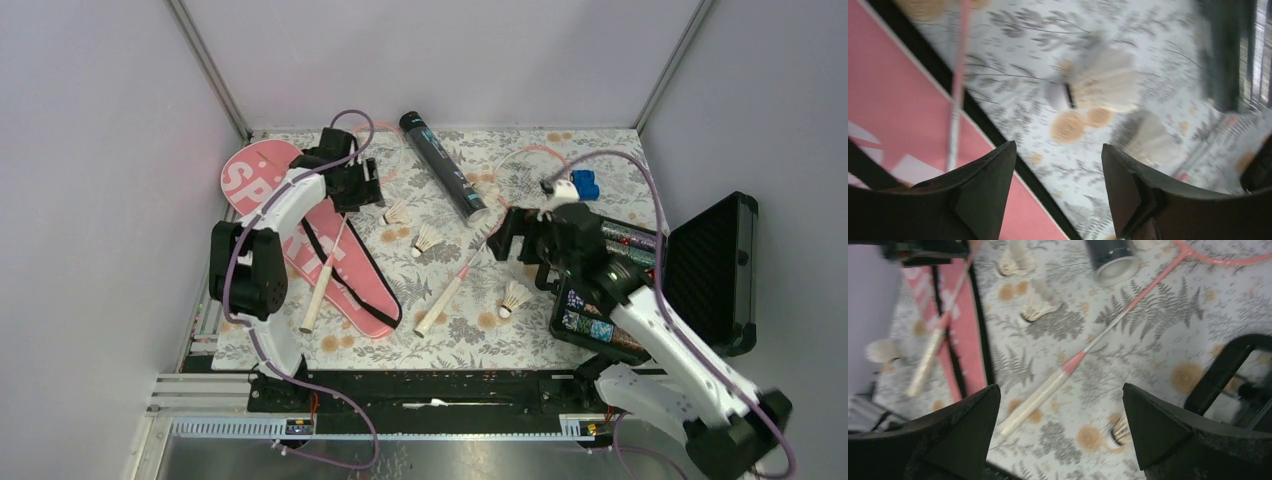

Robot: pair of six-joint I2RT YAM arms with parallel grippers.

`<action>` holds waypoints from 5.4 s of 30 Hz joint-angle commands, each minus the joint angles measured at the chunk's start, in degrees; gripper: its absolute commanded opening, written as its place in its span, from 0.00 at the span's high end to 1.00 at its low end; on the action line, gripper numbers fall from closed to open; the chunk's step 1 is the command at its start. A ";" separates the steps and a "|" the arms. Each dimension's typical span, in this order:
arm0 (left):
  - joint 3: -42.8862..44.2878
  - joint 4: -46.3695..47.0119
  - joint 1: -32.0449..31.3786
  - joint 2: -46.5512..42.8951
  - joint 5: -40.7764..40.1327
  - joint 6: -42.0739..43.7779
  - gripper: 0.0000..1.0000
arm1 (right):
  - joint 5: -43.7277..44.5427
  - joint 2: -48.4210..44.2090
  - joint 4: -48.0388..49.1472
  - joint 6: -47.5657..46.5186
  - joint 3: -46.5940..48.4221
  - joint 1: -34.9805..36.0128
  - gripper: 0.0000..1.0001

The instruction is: Pack up the badminton gear

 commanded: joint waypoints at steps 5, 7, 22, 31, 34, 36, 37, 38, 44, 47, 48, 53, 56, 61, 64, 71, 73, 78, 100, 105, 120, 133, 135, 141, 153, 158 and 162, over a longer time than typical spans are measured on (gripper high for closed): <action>-7.23 -1.50 -3.43 -20.82 -1.13 0.25 0.19 | 10.22 34.56 4.46 -19.07 20.46 0.24 0.01; -11.23 -2.57 -3.42 -25.96 -0.85 1.10 0.13 | 11.24 41.92 2.64 -20.95 26.78 0.07 0.01; -38.70 4.18 -3.43 -59.07 0.55 4.91 0.01 | 8.27 81.48 -11.33 -27.57 68.48 -2.41 0.04; -38.76 2.81 -3.43 -60.72 -0.77 5.32 0.01 | 10.27 93.40 -20.81 -33.86 85.09 -2.50 0.04; -39.08 3.59 -3.39 -61.04 -1.29 5.15 0.01 | 11.26 94.29 -19.87 -35.52 84.82 -2.50 0.04; -39.11 3.54 -3.43 -60.45 -1.92 5.23 0.01 | 12.04 95.38 -19.64 -36.15 85.48 -2.59 0.04; -38.91 3.15 -3.39 -60.00 -2.05 5.23 0.01 | 12.43 96.18 -20.66 -36.58 86.99 -2.59 0.04; -38.73 2.86 -3.43 -59.53 -1.99 5.31 0.01 | 13.01 96.81 -21.04 -36.80 87.80 -2.61 0.04; -38.55 3.57 -3.41 -58.69 -1.25 4.43 0.01 | 12.44 96.70 -19.89 -39.51 87.35 -2.55 0.13; -38.79 3.90 -3.43 -58.59 -1.20 3.88 0.01 | 12.35 97.18 -20.52 -40.52 87.86 -2.61 0.14; -38.82 3.91 -3.43 -58.48 -0.97 3.83 0.01 | 11.89 97.37 -20.96 -40.79 88.08 -2.60 0.14; -38.74 3.82 -3.43 -58.16 -0.70 3.74 0.01 | 12.52 98.61 -23.19 -42.17 89.18 -2.61 0.12; -38.79 3.95 -3.43 -58.59 -1.07 3.81 0.01 | 13.75 98.05 -22.50 -42.95 87.73 -2.50 0.15; -38.69 3.72 -3.43 -58.71 -2.44 3.73 0.01 | 12.45 96.32 -21.40 -43.56 86.32 -2.50 0.33; -38.58 2.98 -3.43 -58.75 -4.60 2.86 0.01 | 9.26 93.84 -21.05 -42.16 86.37 -2.50 0.40; -32.65 -1.12 -3.31 -58.37 -7.66 -0.37 0.01 | 3.25 83.42 -19.82 -36.76 83.10 -2.31 0.51; -30.60 -1.23 -3.39 -58.08 -5.75 -1.12 0.01 | 3.47 79.94 -19.75 -34.78 80.84 -2.03 0.52; -26.32 -2.68 -3.39 -56.68 -6.04 -6.32 0.06 | 3.79 67.91 -15.41 -29.37 66.02 -1.62 0.53; -36.02 35.13 -3.75 -53.32 15.65 -34.63 0.07 | -13.39 13.13 26.63 6.93 5.32 2.08 0.58; -38.33 48.34 -5.39 -53.02 15.21 -39.21 0.04 | -13.89 8.02 35.71 14.92 0.73 5.58 0.58; -39.49 63.14 -13.39 -52.00 12.58 -39.42 0.02 | -13.50 8.13 43.44 20.84 0.11 16.10 0.59; -41.69 64.99 -13.70 -53.26 11.75 -39.63 0.23 | -10.79 9.44 47.95 23.51 -4.43 19.91 0.55; -42.06 65.69 -13.70 -53.56 11.42 -39.64 0.31 | -10.90 10.17 48.74 24.18 -5.06 20.37 0.50; -42.18 65.58 -13.71 -53.52 12.13 -37.55 0.41 | -14.02 12.42 48.14 24.47 -4.69 21.14 0.35; -37.58 37.82 -13.71 -60.22 14.98 -6.33 0.55 | -9.77 5.21 19.69 10.87 4.17 21.14 0.03; -34.71 19.39 -13.86 -63.00 11.54 9.46 0.57 | -6.98 2.36 7.75 5.17 10.55 21.12 0.03; -37.01 16.24 -15.08 -67.06 10.54 19.65 0.62 | -3.27 1.48 1.76 4.47 16.48 21.14 0.05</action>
